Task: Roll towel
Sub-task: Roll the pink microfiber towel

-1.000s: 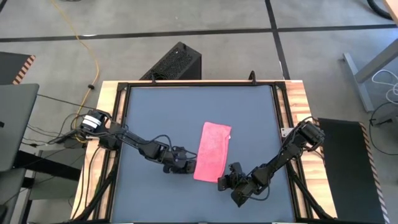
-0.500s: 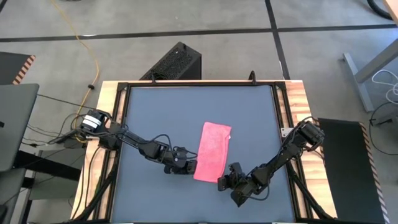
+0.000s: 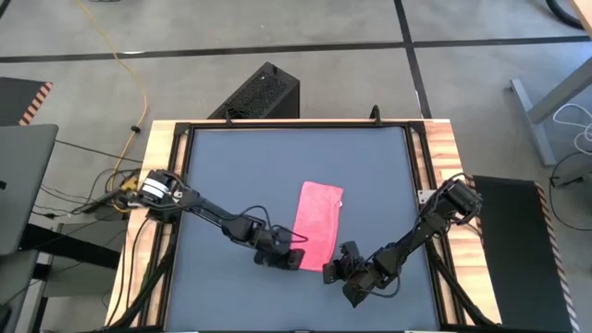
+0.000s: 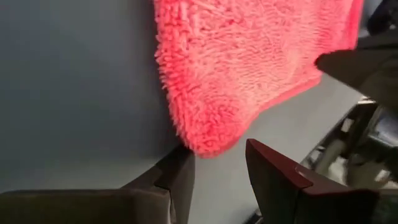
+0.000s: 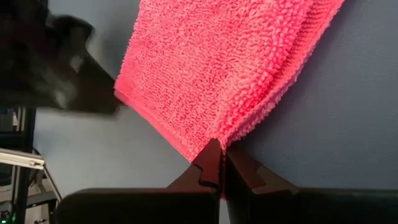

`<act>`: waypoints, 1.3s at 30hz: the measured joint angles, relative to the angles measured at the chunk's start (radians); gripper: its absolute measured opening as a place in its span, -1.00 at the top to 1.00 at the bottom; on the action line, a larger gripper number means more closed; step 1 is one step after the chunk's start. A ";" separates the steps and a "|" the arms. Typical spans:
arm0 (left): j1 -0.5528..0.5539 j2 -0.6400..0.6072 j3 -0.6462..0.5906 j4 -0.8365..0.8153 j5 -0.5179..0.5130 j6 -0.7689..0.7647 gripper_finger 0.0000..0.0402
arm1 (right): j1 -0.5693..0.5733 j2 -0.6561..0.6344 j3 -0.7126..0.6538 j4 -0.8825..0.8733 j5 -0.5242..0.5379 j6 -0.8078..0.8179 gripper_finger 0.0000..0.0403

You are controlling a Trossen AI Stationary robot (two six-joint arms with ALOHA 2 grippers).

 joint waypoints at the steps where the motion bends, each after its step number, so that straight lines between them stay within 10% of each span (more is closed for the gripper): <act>1: -0.002 0.004 0.010 -0.013 -0.012 0.027 0.31 | 0.000 0.000 0.000 0.001 0.000 0.001 0.85; 39: 0.014 -0.052 0.023 -0.055 -0.072 0.081 0.31 | 0.012 0.000 0.000 -0.006 -0.001 0.002 0.85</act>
